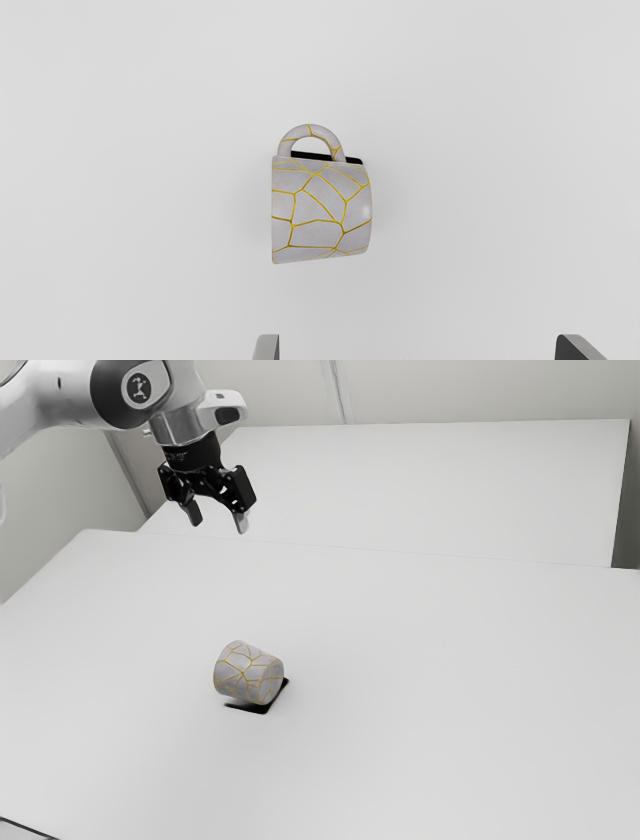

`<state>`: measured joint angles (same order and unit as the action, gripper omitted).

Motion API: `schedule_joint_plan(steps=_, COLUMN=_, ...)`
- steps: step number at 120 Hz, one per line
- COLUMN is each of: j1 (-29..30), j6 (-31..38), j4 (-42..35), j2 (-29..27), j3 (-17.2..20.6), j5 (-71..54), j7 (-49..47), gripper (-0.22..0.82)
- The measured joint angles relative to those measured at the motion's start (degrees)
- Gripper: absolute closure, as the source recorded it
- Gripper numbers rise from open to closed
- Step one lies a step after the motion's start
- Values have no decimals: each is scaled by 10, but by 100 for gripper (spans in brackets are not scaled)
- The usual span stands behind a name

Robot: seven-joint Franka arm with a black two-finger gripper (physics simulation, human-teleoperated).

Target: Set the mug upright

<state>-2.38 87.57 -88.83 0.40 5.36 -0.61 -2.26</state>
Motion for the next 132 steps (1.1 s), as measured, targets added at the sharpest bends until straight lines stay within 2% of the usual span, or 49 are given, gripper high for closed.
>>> schedule_joint_plan(steps=20, j1=-2, j6=0, j4=-2, j2=-1, j3=0, j5=0, j7=0, gripper=0)
schedule_joint_plan(steps=47, j1=4, j6=8, j4=-44, j2=-28, j3=1, j5=2, j7=-1, gripper=0)
schedule_joint_plan(steps=68, j1=54, j6=12, j4=-70, j2=-28, j3=1, j5=29, j7=5, gripper=0)
schedule_joint_plan(steps=85, j1=95, j6=36, j4=-123, j2=-31, j3=1, j5=50, j7=16, gripper=0)
schedule_joint_plan(steps=132, j1=137, j6=122, j4=-224, j2=-30, j3=0, j5=128, j7=83, gripper=0)
